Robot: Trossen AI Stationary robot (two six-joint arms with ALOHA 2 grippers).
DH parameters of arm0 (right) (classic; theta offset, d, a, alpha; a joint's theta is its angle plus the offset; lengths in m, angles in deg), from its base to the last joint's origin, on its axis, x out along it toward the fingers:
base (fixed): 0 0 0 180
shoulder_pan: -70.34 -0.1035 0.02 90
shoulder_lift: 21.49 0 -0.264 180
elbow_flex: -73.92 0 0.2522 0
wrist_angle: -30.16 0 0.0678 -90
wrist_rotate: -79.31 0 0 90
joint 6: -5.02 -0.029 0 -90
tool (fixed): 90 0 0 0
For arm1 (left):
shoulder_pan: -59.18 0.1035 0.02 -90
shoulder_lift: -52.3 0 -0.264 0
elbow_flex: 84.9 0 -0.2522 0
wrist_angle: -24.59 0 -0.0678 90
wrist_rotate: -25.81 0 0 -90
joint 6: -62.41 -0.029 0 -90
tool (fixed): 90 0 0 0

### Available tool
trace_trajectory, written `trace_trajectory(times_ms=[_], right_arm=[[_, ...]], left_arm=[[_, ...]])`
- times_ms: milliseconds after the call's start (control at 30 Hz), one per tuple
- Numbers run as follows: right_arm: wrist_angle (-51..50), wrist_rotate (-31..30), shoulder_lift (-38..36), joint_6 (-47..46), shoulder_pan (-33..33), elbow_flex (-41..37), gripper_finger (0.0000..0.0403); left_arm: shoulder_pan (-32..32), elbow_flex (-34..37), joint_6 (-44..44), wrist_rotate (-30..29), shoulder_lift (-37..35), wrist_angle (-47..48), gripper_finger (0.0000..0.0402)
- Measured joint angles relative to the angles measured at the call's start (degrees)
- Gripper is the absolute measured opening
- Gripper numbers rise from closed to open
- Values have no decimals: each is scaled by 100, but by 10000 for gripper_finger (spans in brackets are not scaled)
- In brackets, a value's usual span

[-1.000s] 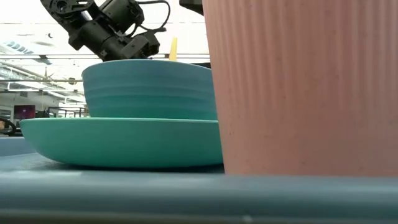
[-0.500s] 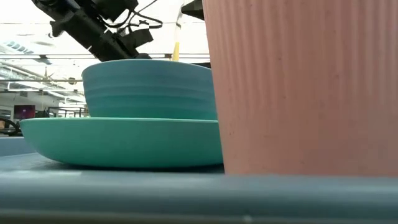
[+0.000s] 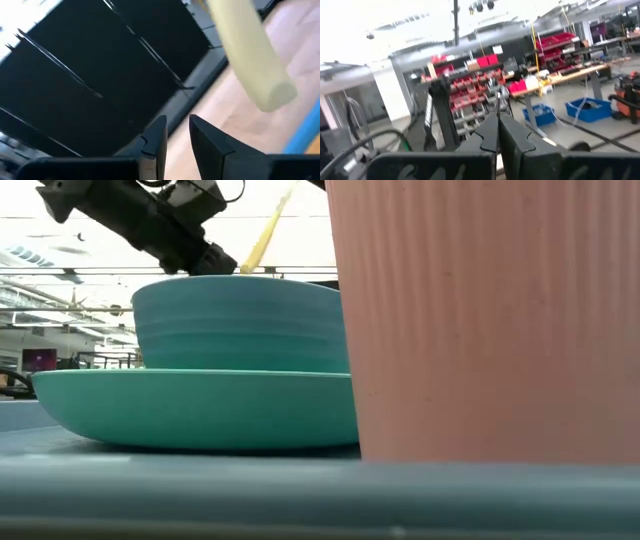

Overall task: Set up tray
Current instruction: Put the light green knife on top of the orange napkin to the bottom of the orange spoon

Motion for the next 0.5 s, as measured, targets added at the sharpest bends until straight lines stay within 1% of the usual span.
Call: trace_trajectory(times_ms=[100, 300, 433, 500], right_arm=[[189, -123, 0, -3, -3, 0, 0], [542, -150, 0, -162, 79, 0, 0], [623, -154, 0, -283, 213, -2, 0], [577, -149, 0, -274, 272, -2, 0]], left_arm=[[-125, 0, -632, -386, 0, -357, 88], [-305, -2, -1696, -875, -1, -1055, 88], [-356, -2, -2429, -849, -2, -1400, 88], [-298, -2, -2463, -727, -2, -1447, 88]])
